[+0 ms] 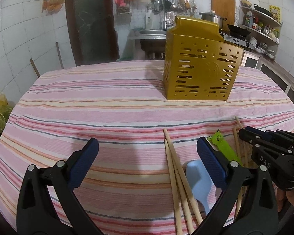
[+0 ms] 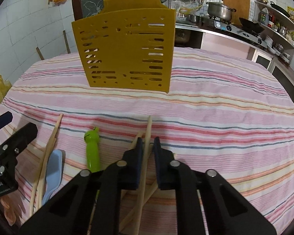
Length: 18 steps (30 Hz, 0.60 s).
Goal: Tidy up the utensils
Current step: 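Close the left tool on a wooden chopstick while the right tool grasps another chopstick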
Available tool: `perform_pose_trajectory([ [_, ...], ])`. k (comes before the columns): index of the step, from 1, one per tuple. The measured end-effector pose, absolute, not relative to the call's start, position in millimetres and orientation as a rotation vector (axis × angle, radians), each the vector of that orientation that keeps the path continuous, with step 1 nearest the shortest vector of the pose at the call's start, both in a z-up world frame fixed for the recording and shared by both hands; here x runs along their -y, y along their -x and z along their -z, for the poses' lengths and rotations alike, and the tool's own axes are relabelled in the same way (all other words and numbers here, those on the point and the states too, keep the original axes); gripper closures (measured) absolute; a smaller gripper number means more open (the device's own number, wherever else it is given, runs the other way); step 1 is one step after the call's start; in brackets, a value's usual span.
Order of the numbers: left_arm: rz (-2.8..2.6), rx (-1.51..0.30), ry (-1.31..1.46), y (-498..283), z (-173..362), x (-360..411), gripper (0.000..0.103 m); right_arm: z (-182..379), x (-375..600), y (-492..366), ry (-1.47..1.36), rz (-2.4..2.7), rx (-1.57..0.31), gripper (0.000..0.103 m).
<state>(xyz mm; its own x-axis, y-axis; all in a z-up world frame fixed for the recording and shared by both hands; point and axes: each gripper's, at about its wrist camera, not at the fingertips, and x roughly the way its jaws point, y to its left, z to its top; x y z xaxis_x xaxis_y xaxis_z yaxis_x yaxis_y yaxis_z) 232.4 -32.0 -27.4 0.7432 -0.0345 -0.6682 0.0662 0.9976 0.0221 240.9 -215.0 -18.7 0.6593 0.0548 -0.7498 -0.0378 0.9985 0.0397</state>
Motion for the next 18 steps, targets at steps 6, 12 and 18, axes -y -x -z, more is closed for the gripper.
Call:
perform_pose_trajectory([
  [6,0.063,-0.777,-0.032,-240,34,32,0.021,16,230,-237,-0.047,-0.011,-0.825,0.094],
  [12,0.077,-0.806,-0.038,-249,40,39,0.029,15,246,-235,-0.068,0.029,-0.816,0.094],
  [18,0.110,-0.904,-0.058,-264,57,53,0.054,18,255,-237,-0.098,0.027,-0.825,0.094],
])
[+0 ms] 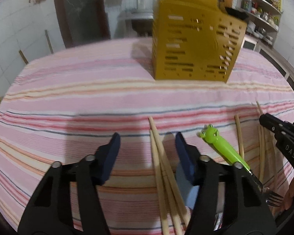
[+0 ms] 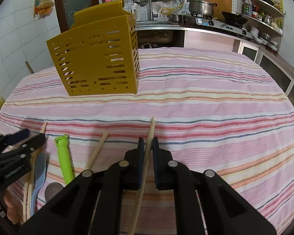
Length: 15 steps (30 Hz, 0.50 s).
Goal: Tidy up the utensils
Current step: 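Close the left tool on a wooden chopstick while the right tool grasps another chopstick, then lift the chopsticks with both tools and lower them into the yellow holder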
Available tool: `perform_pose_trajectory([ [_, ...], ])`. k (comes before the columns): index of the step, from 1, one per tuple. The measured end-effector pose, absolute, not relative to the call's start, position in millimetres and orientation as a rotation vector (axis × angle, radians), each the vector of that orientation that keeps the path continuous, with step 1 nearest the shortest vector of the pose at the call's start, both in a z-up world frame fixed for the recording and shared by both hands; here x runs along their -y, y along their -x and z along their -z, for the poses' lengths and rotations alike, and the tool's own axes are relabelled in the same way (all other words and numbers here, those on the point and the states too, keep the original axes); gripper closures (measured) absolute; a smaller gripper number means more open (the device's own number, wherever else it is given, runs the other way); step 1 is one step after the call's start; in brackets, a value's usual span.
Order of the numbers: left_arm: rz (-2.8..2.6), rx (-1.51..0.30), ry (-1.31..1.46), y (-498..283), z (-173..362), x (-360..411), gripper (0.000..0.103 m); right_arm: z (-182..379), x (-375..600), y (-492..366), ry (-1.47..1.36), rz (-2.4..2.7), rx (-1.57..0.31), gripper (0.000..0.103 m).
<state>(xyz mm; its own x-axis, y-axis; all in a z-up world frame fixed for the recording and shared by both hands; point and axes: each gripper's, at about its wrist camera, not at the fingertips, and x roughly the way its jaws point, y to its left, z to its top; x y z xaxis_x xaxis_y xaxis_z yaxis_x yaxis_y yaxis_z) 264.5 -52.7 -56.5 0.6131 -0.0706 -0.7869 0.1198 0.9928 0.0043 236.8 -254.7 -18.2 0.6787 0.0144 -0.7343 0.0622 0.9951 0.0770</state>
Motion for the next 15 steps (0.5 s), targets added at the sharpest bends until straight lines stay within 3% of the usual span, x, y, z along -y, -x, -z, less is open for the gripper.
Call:
perform_pose_trajectory([
  [4,0.107,-0.910,-0.075,-267,61,56,0.060,20,259,-237,-0.122,0.019,-0.825,0.094],
  [11,0.116,-0.925,-0.052,-274,61,58,0.090,21,256,-236,-0.114,0.015,-0.821,0.094],
  [15,0.119,-0.923,-0.054,-277,59,57,0.095,21,258,-235,-0.138,0.004,-0.822,0.095],
])
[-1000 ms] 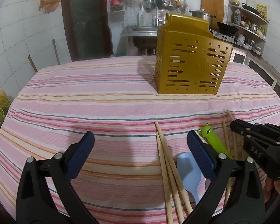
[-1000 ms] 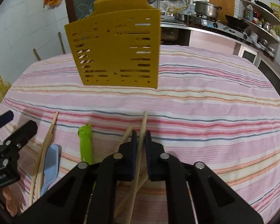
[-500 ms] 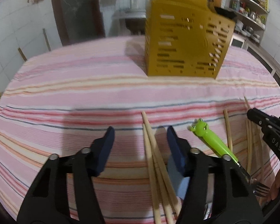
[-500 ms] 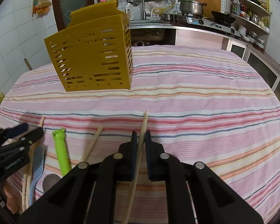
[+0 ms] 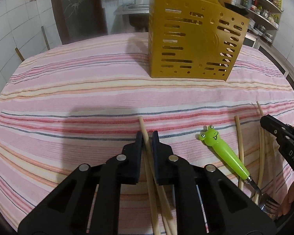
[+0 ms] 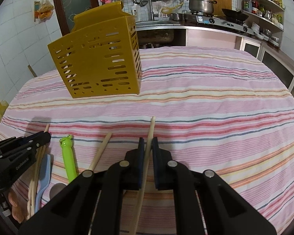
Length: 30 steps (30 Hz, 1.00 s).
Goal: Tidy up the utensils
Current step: 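Lift the chopsticks with both tools and lower them into the yellow holder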
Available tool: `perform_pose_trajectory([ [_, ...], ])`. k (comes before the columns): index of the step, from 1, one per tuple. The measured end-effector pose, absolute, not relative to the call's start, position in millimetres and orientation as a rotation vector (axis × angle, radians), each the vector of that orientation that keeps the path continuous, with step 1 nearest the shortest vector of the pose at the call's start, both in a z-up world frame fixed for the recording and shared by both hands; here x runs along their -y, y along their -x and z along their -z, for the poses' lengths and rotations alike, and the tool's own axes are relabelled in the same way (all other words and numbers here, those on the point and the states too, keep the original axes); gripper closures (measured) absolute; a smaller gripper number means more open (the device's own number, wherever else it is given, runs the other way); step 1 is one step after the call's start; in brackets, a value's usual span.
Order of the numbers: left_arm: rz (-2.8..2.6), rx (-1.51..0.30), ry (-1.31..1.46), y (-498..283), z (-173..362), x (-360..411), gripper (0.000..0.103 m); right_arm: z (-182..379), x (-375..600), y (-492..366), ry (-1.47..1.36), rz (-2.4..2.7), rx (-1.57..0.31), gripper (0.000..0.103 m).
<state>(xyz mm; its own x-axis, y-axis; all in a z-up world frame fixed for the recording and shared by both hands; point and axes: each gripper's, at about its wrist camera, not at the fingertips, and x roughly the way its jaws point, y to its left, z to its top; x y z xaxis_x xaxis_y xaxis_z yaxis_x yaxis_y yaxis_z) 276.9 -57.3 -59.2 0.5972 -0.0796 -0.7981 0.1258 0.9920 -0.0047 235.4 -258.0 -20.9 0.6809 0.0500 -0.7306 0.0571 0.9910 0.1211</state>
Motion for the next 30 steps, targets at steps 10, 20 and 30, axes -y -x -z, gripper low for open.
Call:
perform_pose_trajectory([
  [10,0.139,-0.847,-0.042,-266,34,51,0.099,11,267,-233,-0.197,0.004,-0.798,0.097],
  [20,0.138,-0.682,0.011,-233,-17,20,0.099,-28,275,-201,-0.253,0.006,-0.643,0.097],
  [30,0.130,-0.499,-0.007,-180,-49,8,0.098,-65,264,-155,-0.179,0.054,-0.433,0.097],
])
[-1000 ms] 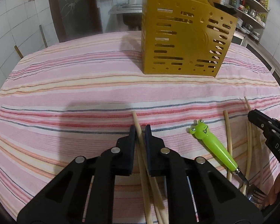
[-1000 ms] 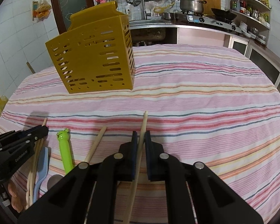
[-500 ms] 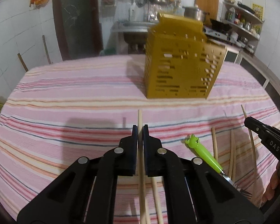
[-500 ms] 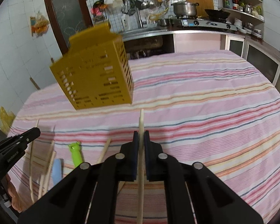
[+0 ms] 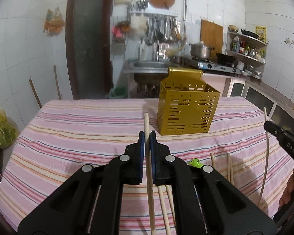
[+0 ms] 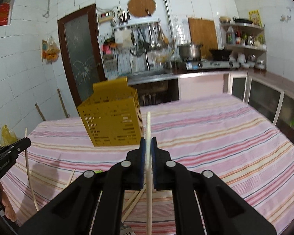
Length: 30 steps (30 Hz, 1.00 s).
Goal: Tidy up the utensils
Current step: 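Lift the chopsticks with both tools and lower them into the yellow holder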
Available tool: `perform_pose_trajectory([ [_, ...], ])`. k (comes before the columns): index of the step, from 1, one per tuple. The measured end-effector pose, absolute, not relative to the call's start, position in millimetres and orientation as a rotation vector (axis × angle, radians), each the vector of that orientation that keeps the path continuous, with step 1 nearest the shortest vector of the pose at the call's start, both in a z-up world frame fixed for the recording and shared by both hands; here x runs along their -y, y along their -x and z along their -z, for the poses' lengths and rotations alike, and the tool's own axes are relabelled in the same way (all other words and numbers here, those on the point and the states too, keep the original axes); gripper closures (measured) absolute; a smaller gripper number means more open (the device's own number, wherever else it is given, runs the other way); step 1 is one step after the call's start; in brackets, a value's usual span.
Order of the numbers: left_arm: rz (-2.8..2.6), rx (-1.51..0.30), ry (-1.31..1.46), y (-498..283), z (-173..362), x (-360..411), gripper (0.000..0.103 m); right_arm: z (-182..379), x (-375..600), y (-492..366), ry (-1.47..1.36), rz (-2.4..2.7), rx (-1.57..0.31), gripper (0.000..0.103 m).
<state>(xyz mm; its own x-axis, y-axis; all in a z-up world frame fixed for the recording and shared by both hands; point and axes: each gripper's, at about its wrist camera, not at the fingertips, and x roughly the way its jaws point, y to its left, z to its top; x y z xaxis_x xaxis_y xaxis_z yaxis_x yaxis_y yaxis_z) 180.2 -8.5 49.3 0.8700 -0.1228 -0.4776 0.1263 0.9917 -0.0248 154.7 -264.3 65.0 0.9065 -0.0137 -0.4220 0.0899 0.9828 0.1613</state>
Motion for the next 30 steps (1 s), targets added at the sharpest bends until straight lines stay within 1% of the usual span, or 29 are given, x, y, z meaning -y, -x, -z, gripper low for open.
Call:
perform_pose_trajectory([
  [9,0.103,-0.411,0.008,-153,-58,0,0.098,-81,263,-127,-0.148,0.068,-0.345,0.097],
  [15,0.098,-0.369,0.013,-146,-65,-2,0.099,-98,256,-115,-0.101,0.079,-0.266,0.097],
  [20,0.103,-0.334,0.022,-149,-77,-3,0.099,-107,252,-115,-0.080,0.074,-0.240,0.097],
  [24,0.121,-0.302,0.038,-161,-98,-1,0.099,-120,251,-127,-0.079,0.064,-0.216,0.097],
  [30,0.167,-0.215,0.073,-194,-153,9,0.099,-163,253,-163,-0.103,0.045,-0.134,0.097],
])
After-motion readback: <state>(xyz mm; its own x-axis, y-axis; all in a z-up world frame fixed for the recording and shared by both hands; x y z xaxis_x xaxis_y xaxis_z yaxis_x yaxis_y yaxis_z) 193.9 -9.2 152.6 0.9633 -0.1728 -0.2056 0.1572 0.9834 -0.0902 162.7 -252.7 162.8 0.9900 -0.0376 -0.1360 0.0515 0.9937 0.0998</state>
